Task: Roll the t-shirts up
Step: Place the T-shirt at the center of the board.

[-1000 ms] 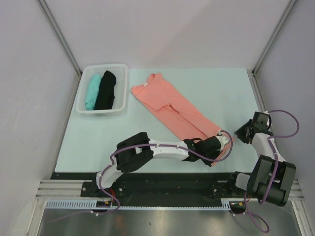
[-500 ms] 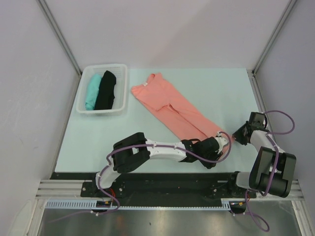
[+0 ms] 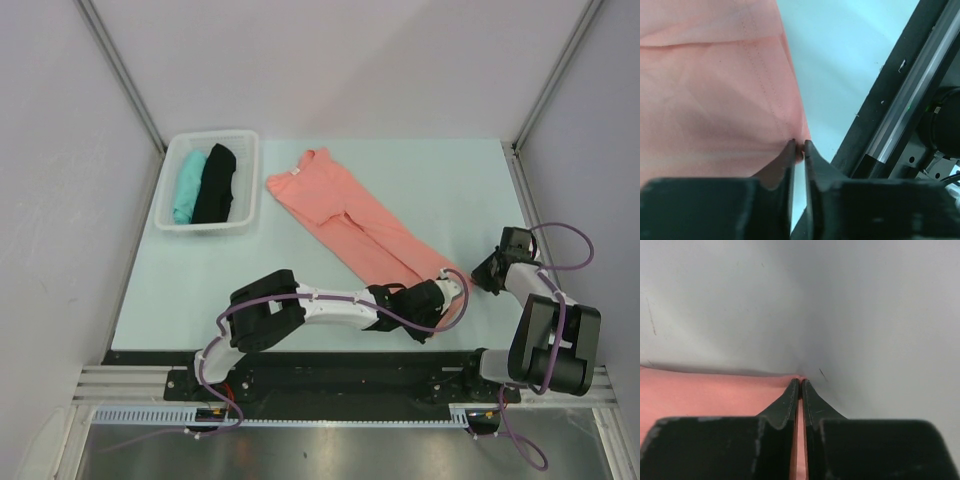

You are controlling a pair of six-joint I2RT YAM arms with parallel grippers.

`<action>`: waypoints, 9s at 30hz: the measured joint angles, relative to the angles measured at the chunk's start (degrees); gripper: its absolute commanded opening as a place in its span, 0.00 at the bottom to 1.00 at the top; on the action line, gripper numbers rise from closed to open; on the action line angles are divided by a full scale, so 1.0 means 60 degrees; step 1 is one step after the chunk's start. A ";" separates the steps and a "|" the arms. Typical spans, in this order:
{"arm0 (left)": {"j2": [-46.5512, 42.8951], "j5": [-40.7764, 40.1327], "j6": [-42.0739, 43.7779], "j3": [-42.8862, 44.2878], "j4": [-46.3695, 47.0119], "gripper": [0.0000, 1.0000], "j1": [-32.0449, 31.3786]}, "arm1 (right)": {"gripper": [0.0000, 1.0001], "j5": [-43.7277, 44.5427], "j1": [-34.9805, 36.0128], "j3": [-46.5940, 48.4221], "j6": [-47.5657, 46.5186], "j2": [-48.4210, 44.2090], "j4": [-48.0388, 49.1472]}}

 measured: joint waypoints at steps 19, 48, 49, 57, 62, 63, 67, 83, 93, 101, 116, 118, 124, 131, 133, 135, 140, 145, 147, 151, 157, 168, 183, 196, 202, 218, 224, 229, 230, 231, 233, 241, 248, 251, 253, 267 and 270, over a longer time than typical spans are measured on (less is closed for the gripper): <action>-0.1872 0.0404 -0.0415 -0.1537 0.0586 0.00 0.1381 | 0.02 0.0663 0.1698 0.1931 0.0368 -0.0616 -0.1260; -0.2102 0.1428 -0.1501 -0.2892 0.0994 0.00 0.3548 | 0.43 0.1071 0.3574 0.4309 0.1235 0.3020 -0.0648; -0.2098 0.1428 -0.1501 -0.2892 0.0958 0.00 0.3559 | 0.45 0.1067 0.3515 0.4309 0.1191 0.2969 -0.0656; -0.2098 0.1421 -0.1494 -0.2889 0.0776 0.04 0.3639 | 0.43 0.1137 0.3628 0.4342 0.0841 0.2080 -0.0692; -0.2098 0.1428 -0.1494 -0.2889 0.0739 0.00 0.3748 | 0.24 0.1348 0.3876 0.4360 0.0761 0.2033 -0.0903; -0.2102 0.1428 -0.1494 -0.2889 0.0732 0.00 0.3781 | 0.21 0.1413 0.3901 0.4328 0.0743 0.2033 -0.0900; -0.2102 0.1428 -0.1497 -0.2889 0.0729 0.00 0.3880 | 0.18 0.1545 0.3934 0.4011 0.0790 0.2058 -0.0816; -0.2106 0.1461 -0.1552 -0.3279 0.0798 0.14 0.3923 | 0.20 0.0579 0.2648 0.2645 0.0845 0.2849 0.0331; -0.2758 0.0947 -0.1217 -0.2692 -0.0357 0.29 0.3920 | 0.19 0.0273 0.2714 0.2499 0.0812 0.1231 0.0284; -0.2699 0.1260 -0.1224 -0.0911 -0.0401 0.13 0.3690 | 0.15 -0.0197 0.3683 0.2408 0.0947 0.0288 0.0226; 0.0845 0.1647 -0.1508 0.0790 0.0382 0.00 0.3461 | 0.13 -0.1647 0.3359 0.0801 0.1209 0.1490 0.1060; 0.0914 0.1639 -0.1574 0.0841 0.0452 0.00 0.3464 | 0.13 -0.1650 0.3300 0.0801 0.1206 0.1483 0.1100; 0.0834 0.1475 -0.1625 0.0692 0.0608 0.10 0.3464 | 0.15 -0.1545 0.3242 0.0747 0.1173 0.0710 0.0980; -0.0193 0.1166 -0.1628 0.0106 0.0270 0.15 0.3373 | 0.14 -0.1290 0.3840 0.0769 0.1213 -0.0091 0.0758; -0.0612 0.1100 -0.1639 -0.0033 0.0248 0.13 0.3297 | 0.13 -0.1144 0.4080 0.0769 0.1257 -0.0178 0.0605; -0.0947 0.1089 -0.1657 -0.0226 0.0321 0.10 0.3166 | 0.13 -0.1031 0.4251 0.0769 0.1293 -0.0222 0.0433; -0.1147 0.1089 -0.1756 -0.0772 0.0576 0.03 0.2809 | 0.13 -0.0838 0.4328 0.0769 0.1344 -0.0095 0.0302; -0.1045 0.0856 -0.1829 -0.1359 0.0514 0.00 0.2561 | 0.12 -0.0892 0.4342 0.0776 0.1348 0.0812 0.0539; -0.1016 0.0750 -0.1836 -0.1566 0.0506 0.00 0.2514 | 0.13 -0.0911 0.4295 0.0776 0.1344 0.1045 0.0616; -0.0965 0.0659 -0.1905 -0.1803 0.0601 0.00 0.2437 | 0.13 -0.1122 0.3901 0.0831 0.1326 0.1213 0.0882; -0.0965 0.0612 -0.1967 -0.1898 0.0794 0.00 0.2415 | 0.13 -0.1195 0.3198 0.1290 0.1177 0.1654 0.0936; -0.0965 0.0594 -0.1971 -0.1953 0.0896 0.00 0.2408 | 0.13 -0.1712 0.2634 0.2200 0.1060 0.2925 0.1151; -0.0969 0.0594 -0.1971 -0.2004 0.1016 0.00 0.2401 | 0.13 -0.1974 0.2244 0.2626 0.1020 0.3406 0.1257; -0.0994 0.0568 -0.1971 -0.2076 0.1129 0.04 0.2375 | 0.19 -0.1348 0.1719 0.2922 0.0692 0.3643 0.1413; -0.1173 0.0437 -0.1876 -0.2076 0.0856 0.32 0.2302 | 0.27 -0.1053 0.1515 0.3020 0.0554 0.3493 0.1111; -0.1836 -0.0430 -0.1137 -0.1647 -0.0743 0.39 0.1177 | 0.36 -0.1621 0.1115 0.1701 0.0342 0.1126 0.0885; -0.1242 -0.1158 -0.0623 -0.0914 -0.1169 0.40 0.0903 | 0.35 -0.1916 0.1115 0.0976 0.0339 0.1129 0.1129; -0.0976 -0.1716 -0.0277 -0.0535 -0.1504 0.40 0.0841 | 0.35 -0.2022 0.1115 0.0739 0.0339 0.1129 0.1406; -0.0947 -0.1832 -0.0204 -0.0477 -0.1563 0.40 0.0838 | 0.34 -0.2051 0.1115 0.0729 0.0342 0.1129 0.1468; -0.0925 -0.1905 -0.0164 -0.0441 -0.1606 0.40 0.0838 | 0.34 -0.2069 0.1115 0.0721 0.0339 0.1133 0.1534; -0.0885 -0.2022 -0.0084 -0.0375 -0.1687 0.40 0.0834 | 0.34 -0.2098 0.1115 0.0718 0.0342 0.1144 0.1650; -0.0608 -0.2080 0.0215 -0.0302 -0.1774 0.40 0.0831 | 0.33 -0.2178 0.1126 0.0710 0.0350 0.1348 0.1971; -0.0546 -0.2000 0.0368 -0.0240 -0.1770 0.47 0.0809 | 0.24 -0.2167 0.1188 0.0710 0.0353 0.1599 0.2109; -0.0510 -0.1971 0.0397 -0.0189 -0.1774 0.52 0.0790 | 0.19 -0.2171 0.1195 0.0710 0.0393 0.1767 0.2215; -0.0510 -0.1916 0.0448 -0.0189 -0.1763 0.52 0.0787 | 0.17 -0.2175 0.1195 0.0710 0.0441 0.1818 0.2259; -0.0284 -0.2404 0.0710 0.0146 -0.1989 0.00 0.0754 | 0.00 -0.2062 0.1220 0.0710 0.0597 0.1832 0.2452; -0.0295 -0.2346 0.0707 0.0102 -0.1912 0.00 0.0750 | 0.00 -0.1854 0.1213 0.0714 0.0590 0.1810 0.2295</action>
